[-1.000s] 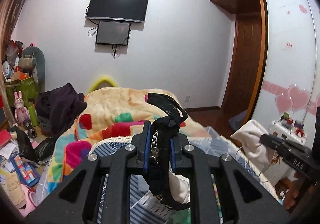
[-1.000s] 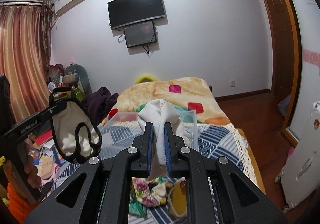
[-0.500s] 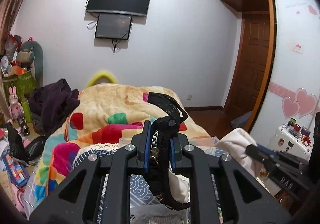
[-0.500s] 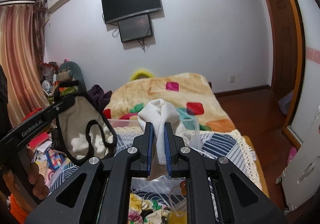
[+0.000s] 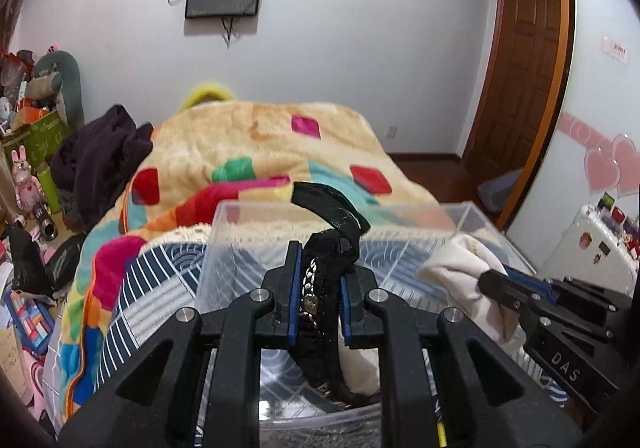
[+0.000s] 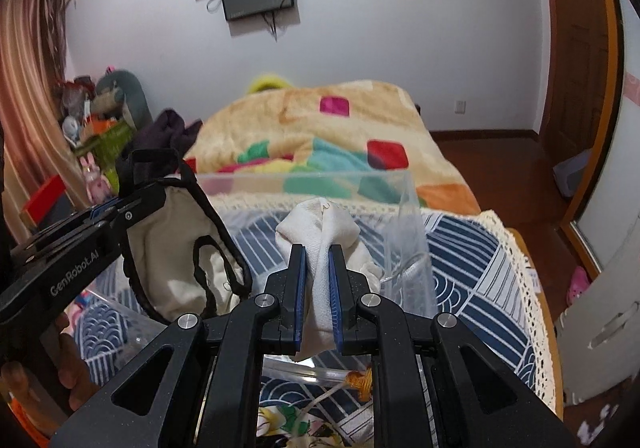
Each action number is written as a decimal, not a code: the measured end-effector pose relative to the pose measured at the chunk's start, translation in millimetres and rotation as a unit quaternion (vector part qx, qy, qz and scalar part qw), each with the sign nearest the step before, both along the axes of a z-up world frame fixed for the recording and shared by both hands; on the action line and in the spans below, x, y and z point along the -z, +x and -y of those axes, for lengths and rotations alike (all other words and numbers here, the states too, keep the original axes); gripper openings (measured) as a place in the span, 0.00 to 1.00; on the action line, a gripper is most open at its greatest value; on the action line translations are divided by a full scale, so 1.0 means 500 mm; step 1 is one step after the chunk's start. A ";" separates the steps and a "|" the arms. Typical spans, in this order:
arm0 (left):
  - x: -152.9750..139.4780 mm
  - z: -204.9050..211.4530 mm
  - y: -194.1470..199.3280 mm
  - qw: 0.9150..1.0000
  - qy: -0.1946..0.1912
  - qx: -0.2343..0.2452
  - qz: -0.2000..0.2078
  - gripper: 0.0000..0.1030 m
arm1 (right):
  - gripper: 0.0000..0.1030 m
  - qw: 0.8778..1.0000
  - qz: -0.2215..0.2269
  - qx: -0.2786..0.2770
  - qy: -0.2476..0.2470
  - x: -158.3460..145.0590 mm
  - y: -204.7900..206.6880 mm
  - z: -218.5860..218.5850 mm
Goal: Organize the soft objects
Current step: 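Lift the bra and sock and lower both into the clear box, then grasp the beaded bracelet with the left gripper while the right grasps the yellow sponge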
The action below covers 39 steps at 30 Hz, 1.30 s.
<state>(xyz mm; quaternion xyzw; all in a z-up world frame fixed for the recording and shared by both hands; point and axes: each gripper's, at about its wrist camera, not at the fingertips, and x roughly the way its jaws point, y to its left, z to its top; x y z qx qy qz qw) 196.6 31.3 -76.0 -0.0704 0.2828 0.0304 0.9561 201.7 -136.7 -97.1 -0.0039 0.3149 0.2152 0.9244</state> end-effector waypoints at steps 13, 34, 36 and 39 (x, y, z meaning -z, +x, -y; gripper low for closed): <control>0.020 0.002 -0.044 0.999 -0.014 0.032 -0.023 0.46 | 0.19 0.999 -0.028 -0.021 -0.011 -0.009 -0.012 0.007; -0.002 0.021 -0.211 0.999 0.003 0.045 0.001 0.84 | 0.68 0.999 0.038 0.017 0.021 -0.023 -0.114 0.085; 0.011 0.028 -0.221 0.999 0.002 0.048 -0.005 0.84 | 0.68 0.999 0.031 0.018 0.011 -0.007 -0.119 0.087; 0.032 0.040 -0.238 0.999 0.000 0.053 -0.012 0.82 | 0.68 1.000 0.016 0.018 0.003 0.018 -0.128 0.092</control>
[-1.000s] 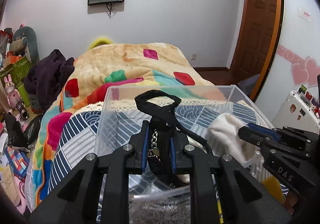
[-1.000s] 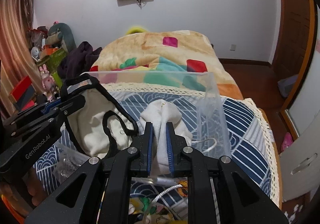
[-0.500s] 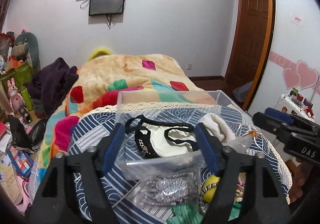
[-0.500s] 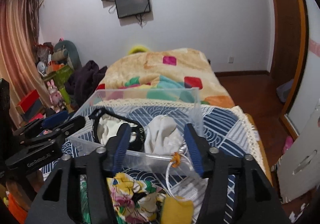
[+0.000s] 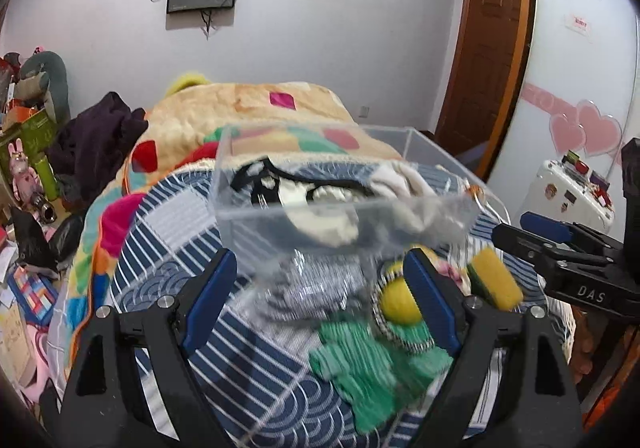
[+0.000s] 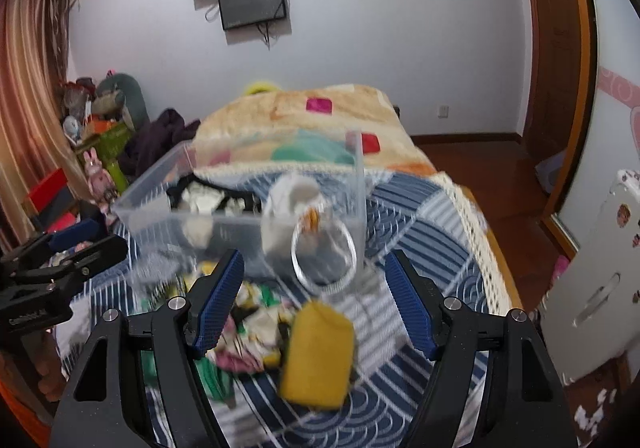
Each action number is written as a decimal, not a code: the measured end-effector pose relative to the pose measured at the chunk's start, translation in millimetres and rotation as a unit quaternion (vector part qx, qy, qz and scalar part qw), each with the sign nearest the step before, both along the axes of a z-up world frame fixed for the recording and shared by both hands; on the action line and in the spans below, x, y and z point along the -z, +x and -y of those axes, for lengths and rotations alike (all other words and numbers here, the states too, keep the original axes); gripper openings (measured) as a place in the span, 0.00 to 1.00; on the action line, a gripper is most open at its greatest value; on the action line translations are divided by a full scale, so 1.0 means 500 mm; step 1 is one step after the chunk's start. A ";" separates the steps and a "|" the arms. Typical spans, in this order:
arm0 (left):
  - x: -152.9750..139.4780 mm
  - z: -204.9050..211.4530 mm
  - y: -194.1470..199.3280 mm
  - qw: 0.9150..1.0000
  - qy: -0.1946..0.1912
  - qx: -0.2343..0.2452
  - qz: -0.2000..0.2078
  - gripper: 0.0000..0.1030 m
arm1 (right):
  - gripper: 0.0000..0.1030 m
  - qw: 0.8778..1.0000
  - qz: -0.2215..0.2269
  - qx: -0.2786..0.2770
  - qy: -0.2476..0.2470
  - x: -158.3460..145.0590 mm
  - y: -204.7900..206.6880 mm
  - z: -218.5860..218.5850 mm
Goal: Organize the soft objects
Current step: 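Grasp the beaded bracelet with the left gripper while the right grasps the yellow sponge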
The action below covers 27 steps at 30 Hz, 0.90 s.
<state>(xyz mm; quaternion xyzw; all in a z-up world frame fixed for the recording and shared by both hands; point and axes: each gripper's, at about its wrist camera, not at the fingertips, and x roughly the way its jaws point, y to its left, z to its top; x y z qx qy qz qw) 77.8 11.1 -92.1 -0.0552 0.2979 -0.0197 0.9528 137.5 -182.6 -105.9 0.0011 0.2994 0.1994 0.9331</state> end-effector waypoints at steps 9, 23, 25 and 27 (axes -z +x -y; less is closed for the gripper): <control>0.040 0.026 -0.012 0.999 -0.027 0.028 -0.030 0.51 | 0.68 0.999 -0.035 0.008 -0.012 0.062 -0.034 0.032; 0.077 0.049 0.010 0.996 -0.047 0.049 -0.058 0.18 | 0.32 0.998 -0.064 -0.019 0.008 0.079 -0.035 0.023; 0.078 0.049 0.008 0.996 -0.048 0.048 -0.058 0.13 | 0.32 0.998 -0.058 -0.017 0.008 0.077 -0.038 0.025; 0.076 0.046 0.005 0.996 -0.055 0.051 -0.054 0.08 | 0.31 0.999 -0.049 -0.014 0.009 0.071 -0.042 0.028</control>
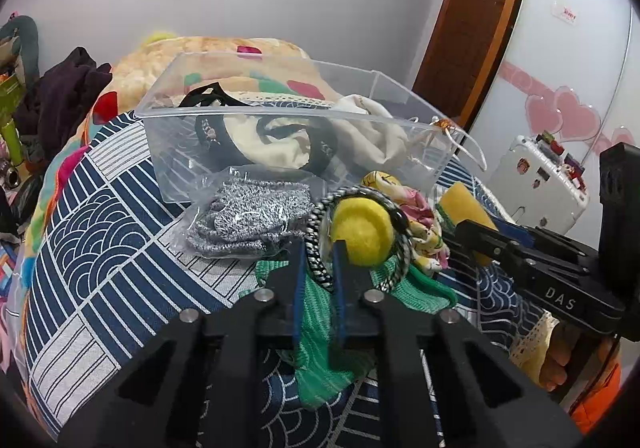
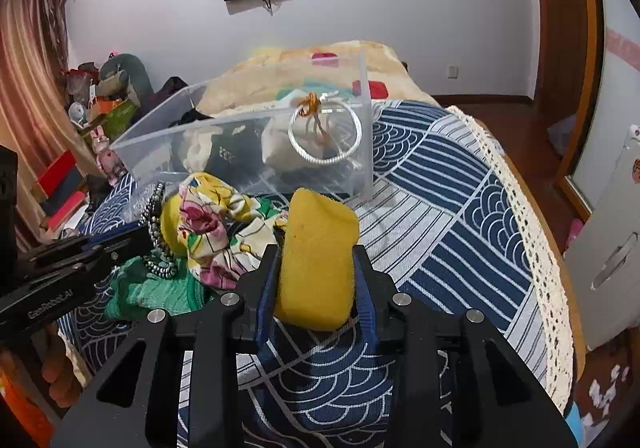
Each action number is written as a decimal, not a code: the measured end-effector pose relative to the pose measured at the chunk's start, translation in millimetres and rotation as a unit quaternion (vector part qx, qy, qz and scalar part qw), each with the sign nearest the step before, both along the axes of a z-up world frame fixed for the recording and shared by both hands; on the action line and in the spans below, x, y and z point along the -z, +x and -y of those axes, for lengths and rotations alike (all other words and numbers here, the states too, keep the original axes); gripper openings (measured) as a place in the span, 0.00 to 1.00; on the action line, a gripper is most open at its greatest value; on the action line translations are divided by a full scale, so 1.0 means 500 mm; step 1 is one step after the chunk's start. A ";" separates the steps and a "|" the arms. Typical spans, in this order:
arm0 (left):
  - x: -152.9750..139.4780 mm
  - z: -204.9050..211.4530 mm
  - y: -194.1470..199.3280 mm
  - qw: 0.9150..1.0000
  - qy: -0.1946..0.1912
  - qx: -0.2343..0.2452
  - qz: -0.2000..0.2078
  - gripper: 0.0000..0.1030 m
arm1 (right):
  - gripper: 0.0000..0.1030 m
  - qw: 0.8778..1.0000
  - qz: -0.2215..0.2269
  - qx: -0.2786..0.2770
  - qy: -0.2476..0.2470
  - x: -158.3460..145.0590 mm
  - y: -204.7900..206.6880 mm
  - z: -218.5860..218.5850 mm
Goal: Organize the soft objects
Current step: 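Grasp the beaded bracelet with the left gripper while the right grasps the yellow sponge, then carry the bracelet and sponge over the box and release them inside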
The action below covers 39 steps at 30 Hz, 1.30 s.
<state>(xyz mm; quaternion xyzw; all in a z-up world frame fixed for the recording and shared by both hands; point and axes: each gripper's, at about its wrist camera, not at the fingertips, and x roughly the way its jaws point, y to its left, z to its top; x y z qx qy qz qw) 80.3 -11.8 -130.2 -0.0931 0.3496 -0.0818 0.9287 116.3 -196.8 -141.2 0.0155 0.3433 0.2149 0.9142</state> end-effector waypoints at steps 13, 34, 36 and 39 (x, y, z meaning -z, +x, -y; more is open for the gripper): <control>-0.072 -0.034 -0.031 0.998 0.002 -0.024 0.056 0.06 | 0.31 0.998 0.056 -0.012 0.004 -0.066 -0.020 -0.025; -0.152 -0.118 0.084 0.988 0.026 -0.100 0.112 0.06 | 0.31 0.990 0.133 -0.020 0.040 -0.171 0.070 -0.117; -0.142 -0.121 0.099 0.989 0.028 -0.105 0.104 0.06 | 0.31 0.991 0.124 -0.020 0.039 -0.164 0.086 -0.125; -0.124 -0.123 0.122 0.989 0.037 -0.108 0.094 0.06 | 0.31 0.993 0.111 -0.017 0.029 -0.152 0.103 -0.135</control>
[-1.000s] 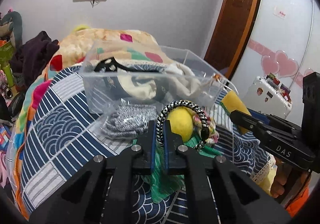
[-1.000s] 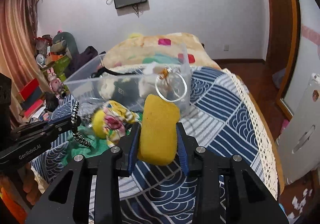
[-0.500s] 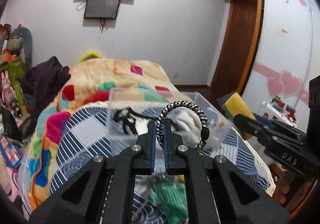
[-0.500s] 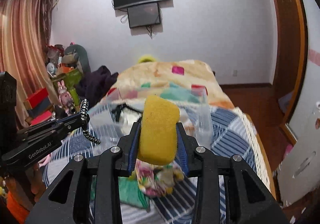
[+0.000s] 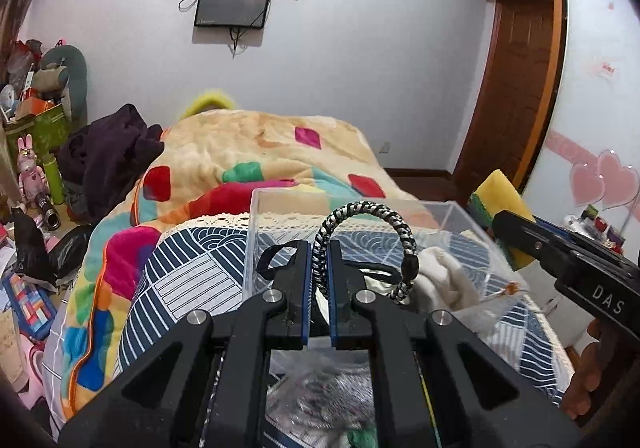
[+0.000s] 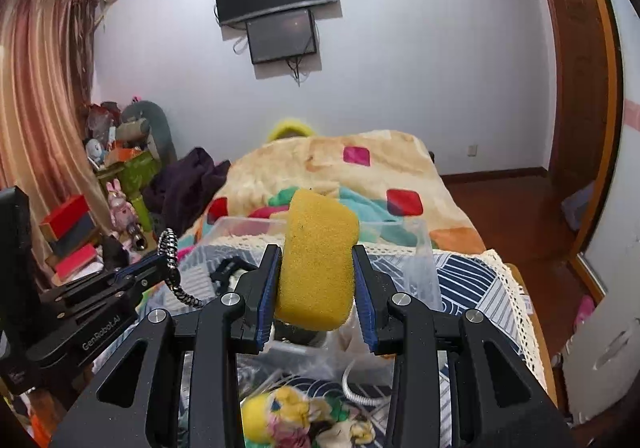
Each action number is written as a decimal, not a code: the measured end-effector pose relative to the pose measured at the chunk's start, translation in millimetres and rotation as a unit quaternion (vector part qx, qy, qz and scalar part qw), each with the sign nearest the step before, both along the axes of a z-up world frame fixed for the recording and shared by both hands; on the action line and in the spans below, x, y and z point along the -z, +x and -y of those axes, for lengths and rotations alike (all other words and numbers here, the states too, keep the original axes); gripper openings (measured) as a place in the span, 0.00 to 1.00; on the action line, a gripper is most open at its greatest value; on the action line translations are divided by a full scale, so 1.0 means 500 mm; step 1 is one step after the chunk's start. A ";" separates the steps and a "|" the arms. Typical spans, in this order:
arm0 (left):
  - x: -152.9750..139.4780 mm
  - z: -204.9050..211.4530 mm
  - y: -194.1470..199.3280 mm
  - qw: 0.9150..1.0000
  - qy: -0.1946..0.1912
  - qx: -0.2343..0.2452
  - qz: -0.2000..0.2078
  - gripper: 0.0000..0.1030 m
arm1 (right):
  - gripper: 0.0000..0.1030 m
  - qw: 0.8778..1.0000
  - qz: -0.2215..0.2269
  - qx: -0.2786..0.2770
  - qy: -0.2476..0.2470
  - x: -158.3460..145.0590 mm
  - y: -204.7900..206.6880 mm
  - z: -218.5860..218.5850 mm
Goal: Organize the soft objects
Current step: 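Carry the bracelet and sponge over the box and release them inside, then grasp the silver mesh bag with the left gripper while the right grasps the floral scarf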
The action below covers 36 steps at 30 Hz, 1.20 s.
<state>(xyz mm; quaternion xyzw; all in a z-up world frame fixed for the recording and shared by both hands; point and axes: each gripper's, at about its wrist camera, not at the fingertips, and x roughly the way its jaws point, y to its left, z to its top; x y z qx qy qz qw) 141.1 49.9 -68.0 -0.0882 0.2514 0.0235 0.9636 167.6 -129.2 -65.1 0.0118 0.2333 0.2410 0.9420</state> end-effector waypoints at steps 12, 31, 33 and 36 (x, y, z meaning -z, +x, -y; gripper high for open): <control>0.056 0.029 0.048 0.998 0.029 0.014 -0.049 0.06 | 0.31 0.996 -0.077 -0.002 -0.049 0.078 0.053 -0.031; 0.005 0.012 -0.024 0.999 0.018 0.026 0.004 0.40 | 0.62 0.998 -0.033 0.002 -0.047 0.026 0.006 0.004; -0.003 0.015 -0.037 0.999 0.021 0.033 0.011 0.46 | 0.66 0.999 -0.022 0.005 -0.037 0.016 -0.003 0.015; -0.007 0.019 -0.056 0.999 0.024 0.040 0.017 0.57 | 0.71 1.000 -0.018 -0.004 -0.020 0.009 -0.014 0.030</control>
